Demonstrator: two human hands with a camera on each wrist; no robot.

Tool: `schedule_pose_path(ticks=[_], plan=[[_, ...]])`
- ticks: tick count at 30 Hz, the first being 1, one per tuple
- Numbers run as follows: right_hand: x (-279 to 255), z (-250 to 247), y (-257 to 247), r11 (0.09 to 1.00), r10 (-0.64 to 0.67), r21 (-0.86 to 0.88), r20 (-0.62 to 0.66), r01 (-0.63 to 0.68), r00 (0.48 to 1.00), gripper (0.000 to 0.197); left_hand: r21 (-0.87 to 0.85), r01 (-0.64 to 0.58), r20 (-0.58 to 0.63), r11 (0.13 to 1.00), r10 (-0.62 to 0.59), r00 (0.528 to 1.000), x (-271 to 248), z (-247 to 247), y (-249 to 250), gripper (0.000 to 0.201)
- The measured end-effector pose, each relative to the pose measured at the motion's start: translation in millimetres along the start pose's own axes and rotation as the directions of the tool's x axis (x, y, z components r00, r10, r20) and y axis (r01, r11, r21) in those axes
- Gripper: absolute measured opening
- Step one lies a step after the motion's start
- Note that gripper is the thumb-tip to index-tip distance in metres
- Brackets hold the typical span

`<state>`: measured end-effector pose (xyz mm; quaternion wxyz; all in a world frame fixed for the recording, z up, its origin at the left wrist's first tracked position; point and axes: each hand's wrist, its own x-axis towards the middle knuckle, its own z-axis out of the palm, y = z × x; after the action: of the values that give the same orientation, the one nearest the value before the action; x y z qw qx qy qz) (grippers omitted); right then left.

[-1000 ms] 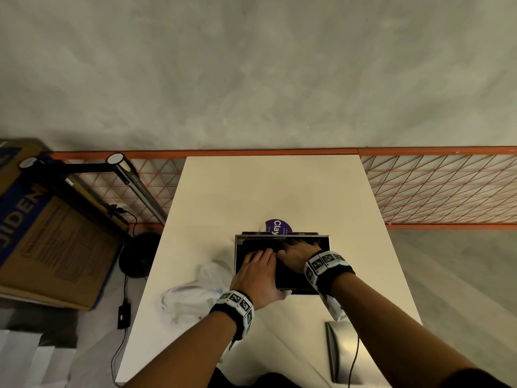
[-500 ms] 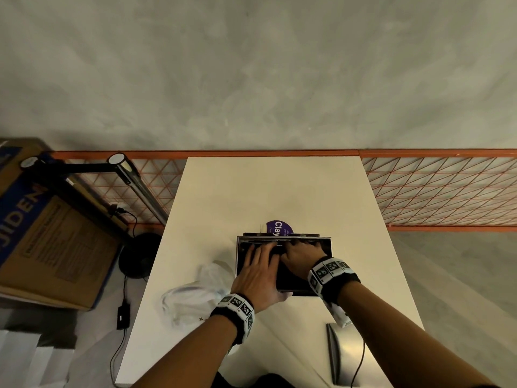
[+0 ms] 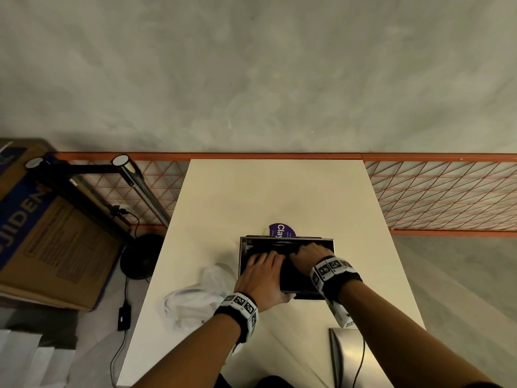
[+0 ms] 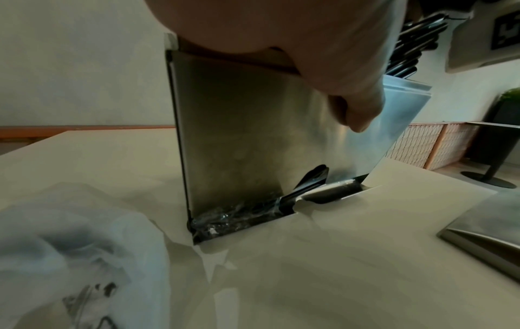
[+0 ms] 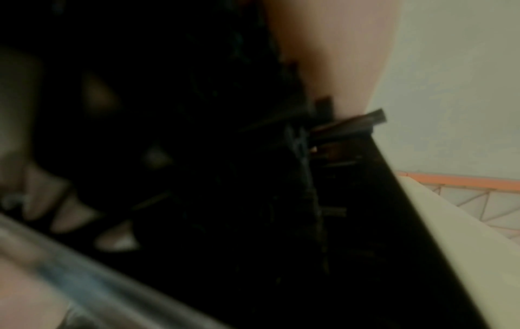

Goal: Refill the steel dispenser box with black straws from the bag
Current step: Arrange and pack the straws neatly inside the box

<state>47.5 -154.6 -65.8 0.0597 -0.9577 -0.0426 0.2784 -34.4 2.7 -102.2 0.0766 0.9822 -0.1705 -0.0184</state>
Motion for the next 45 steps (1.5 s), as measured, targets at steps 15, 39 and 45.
schedule_pose_path(ticks=[15, 39, 45], plan=[[27, 8, 4, 0.983, -0.151, 0.114, 0.049, 0.145, 0.987, 0.034, 0.011, -0.011, -0.038, 1.000, 0.012, 0.999, -3, 4, 2, 0.086], [22, 4, -2, 0.982, -0.182, 0.067, 0.079, 0.177, 0.980, 0.035, -0.044, -0.010, -0.043, 0.999, 0.008, 0.999, -1, 5, 0, 0.087], [23, 1, -7, 0.981, -0.184, 0.083, 0.134, 0.174, 0.974, 0.034, -0.054, -0.015, -0.049, 0.998, 0.012, 0.999, -2, 6, 0, 0.085]])
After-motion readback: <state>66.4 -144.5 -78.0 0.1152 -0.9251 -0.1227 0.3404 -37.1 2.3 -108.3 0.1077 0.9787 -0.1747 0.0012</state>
